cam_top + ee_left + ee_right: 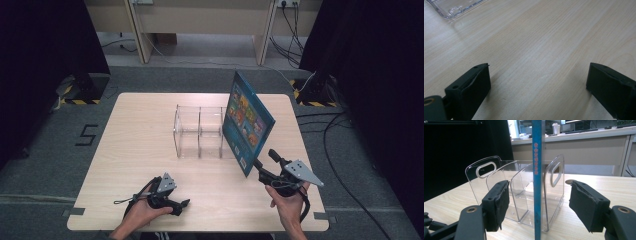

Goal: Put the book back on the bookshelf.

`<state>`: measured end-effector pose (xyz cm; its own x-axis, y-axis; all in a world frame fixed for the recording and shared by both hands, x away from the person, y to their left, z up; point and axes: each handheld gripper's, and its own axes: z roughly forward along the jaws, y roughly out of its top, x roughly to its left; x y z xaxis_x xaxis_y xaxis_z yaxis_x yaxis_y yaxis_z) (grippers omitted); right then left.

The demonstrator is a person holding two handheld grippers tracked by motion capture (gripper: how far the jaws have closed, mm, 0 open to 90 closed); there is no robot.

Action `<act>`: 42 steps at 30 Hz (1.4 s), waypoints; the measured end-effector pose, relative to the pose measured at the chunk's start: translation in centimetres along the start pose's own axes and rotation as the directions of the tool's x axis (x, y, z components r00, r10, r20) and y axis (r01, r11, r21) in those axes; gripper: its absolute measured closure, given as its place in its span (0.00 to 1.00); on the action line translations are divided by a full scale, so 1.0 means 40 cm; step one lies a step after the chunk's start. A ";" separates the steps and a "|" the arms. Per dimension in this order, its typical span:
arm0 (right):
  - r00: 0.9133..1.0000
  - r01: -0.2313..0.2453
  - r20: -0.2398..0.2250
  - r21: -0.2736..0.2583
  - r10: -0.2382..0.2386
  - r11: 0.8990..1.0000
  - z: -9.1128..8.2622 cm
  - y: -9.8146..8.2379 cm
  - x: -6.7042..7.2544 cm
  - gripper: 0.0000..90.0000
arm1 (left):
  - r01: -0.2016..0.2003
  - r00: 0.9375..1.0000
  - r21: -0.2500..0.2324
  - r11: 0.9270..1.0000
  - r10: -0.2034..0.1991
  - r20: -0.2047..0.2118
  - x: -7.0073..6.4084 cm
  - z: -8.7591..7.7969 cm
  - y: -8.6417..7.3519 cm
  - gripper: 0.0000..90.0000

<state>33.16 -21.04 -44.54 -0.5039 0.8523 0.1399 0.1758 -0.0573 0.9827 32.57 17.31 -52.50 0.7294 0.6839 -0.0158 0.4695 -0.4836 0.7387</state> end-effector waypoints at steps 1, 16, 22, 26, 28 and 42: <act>1.000 0.001 -0.001 0.002 -0.001 1.000 -0.005 -0.002 -0.001 0.36 | 0.000 1.000 0.000 1.000 0.000 0.000 0.000 0.000 0.000 0.05; 1.000 0.002 -0.017 0.029 -0.001 1.000 -0.023 -0.022 0.005 0.35 | -0.004 1.000 0.002 1.000 0.004 0.005 -0.001 0.000 0.000 0.04; 1.000 0.004 -0.028 0.045 -0.003 0.999 -0.030 -0.032 0.004 0.33 | -0.005 1.000 0.003 1.000 0.005 0.006 -0.001 0.000 0.000 0.04; 1.000 0.009 -0.031 0.057 -0.007 0.998 -0.040 -0.036 0.002 0.32 | -0.008 1.000 0.005 1.000 0.008 0.007 -0.002 0.001 0.000 0.03; 0.999 0.017 -0.029 0.062 -0.015 0.998 -0.044 -0.039 0.000 0.30 | -0.008 1.000 0.006 1.000 0.008 0.007 -0.002 0.001 0.000 0.02; 0.999 0.010 -0.042 0.114 -0.005 0.993 -0.076 -0.063 -0.012 0.25 | -0.011 1.000 0.012 1.000 0.011 0.011 -0.004 0.002 -0.001 0.00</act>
<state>30.39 -22.89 -46.74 -0.5399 0.8300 0.1399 0.2661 0.0106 0.9639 32.47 17.18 -52.57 0.7401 0.6723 -0.0150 0.4669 -0.4976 0.7310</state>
